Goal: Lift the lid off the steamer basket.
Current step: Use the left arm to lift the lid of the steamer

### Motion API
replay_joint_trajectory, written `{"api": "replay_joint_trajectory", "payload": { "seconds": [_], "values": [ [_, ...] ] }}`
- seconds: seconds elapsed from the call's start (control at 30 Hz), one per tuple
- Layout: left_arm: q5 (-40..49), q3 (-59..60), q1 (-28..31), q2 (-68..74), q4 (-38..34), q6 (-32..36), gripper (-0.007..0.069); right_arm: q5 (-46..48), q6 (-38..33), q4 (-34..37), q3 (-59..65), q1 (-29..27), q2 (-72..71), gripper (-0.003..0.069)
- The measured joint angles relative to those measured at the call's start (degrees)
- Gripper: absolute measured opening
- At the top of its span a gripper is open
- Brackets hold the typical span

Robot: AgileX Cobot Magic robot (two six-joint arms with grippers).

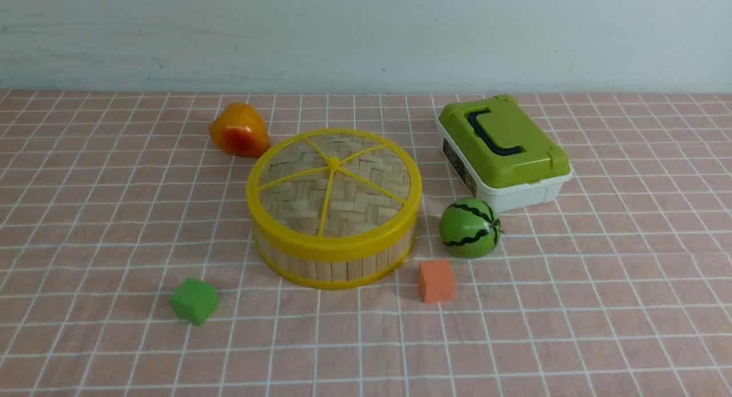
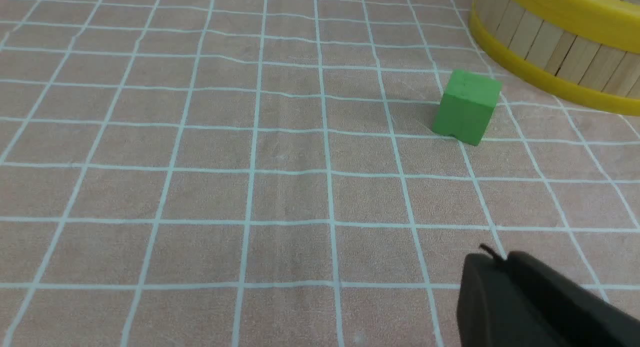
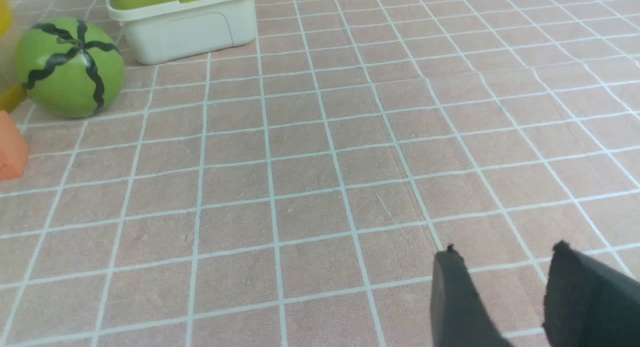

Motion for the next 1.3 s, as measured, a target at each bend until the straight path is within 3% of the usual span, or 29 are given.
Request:
{"api": "replay_joint_trajectory", "payload": {
  "seconds": [1.3],
  "values": [
    [0.00,0.00,0.00,0.00,0.05,0.00,0.0059,0.00,0.00,0.00,0.00,0.00,0.00,0.0241]
  ]
}}
